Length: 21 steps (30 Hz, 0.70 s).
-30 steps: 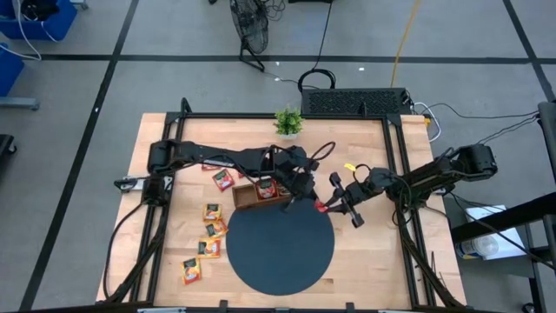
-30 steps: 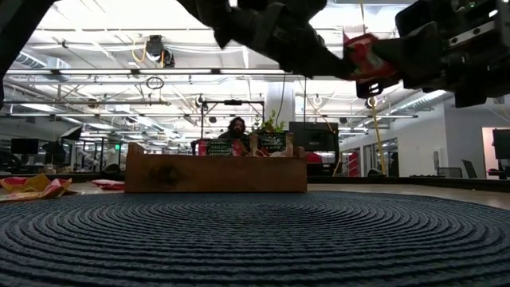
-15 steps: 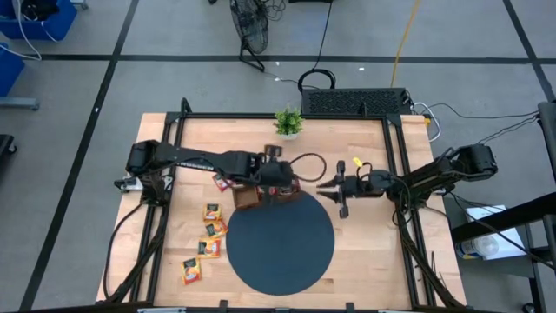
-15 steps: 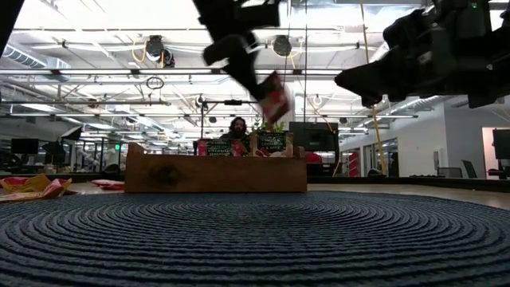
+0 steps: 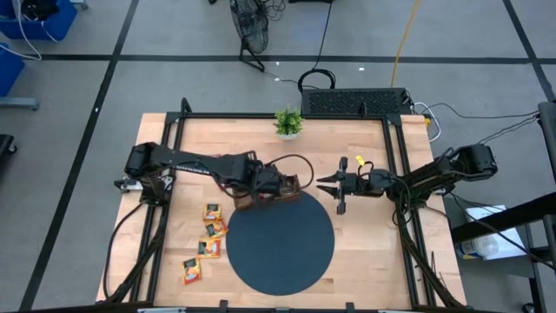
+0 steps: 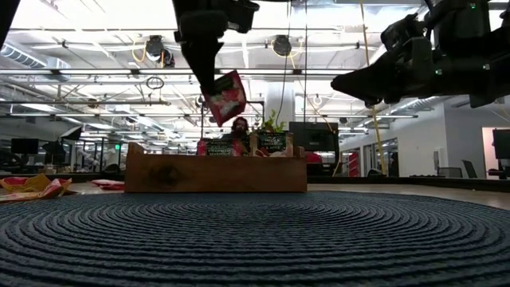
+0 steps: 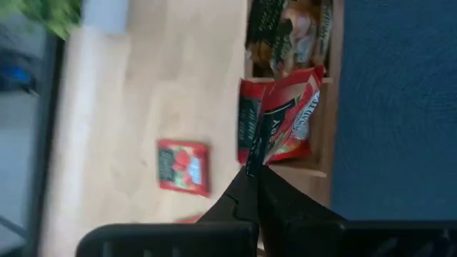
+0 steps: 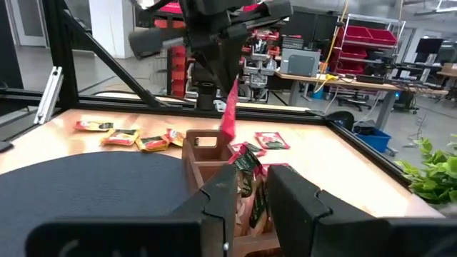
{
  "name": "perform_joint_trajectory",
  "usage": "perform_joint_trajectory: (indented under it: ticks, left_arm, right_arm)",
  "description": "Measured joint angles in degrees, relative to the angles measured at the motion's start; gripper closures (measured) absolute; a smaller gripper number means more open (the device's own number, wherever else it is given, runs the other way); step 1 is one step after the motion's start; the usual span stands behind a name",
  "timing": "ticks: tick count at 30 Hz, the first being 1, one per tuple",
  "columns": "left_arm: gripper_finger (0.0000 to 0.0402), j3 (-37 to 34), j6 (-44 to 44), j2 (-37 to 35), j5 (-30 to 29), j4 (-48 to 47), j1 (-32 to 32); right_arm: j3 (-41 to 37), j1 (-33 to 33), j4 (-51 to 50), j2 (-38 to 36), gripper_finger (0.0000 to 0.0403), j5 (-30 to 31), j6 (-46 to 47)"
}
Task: Pick & Place Tea
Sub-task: Put the red tea bag into the middle slot of the wooden organizer
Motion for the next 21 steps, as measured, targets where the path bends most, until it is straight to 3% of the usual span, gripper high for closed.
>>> perform_joint_trajectory:
  ticks: [8, 21]
  left_arm:
    - [0.0401, -0.4, -8.6, 4.6, 5.8, -4.4, 2.2]
    - [0.0401, -0.2, -7.2, 9.0, 9.7, -3.7, 2.8]
  right_arm:
    - [0.0, 0.0, 0.8, 0.0, 0.0332, 0.0, -1.0]
    - [0.0, 0.0, 0.9, 0.0, 0.0332, 0.0, -1.0]
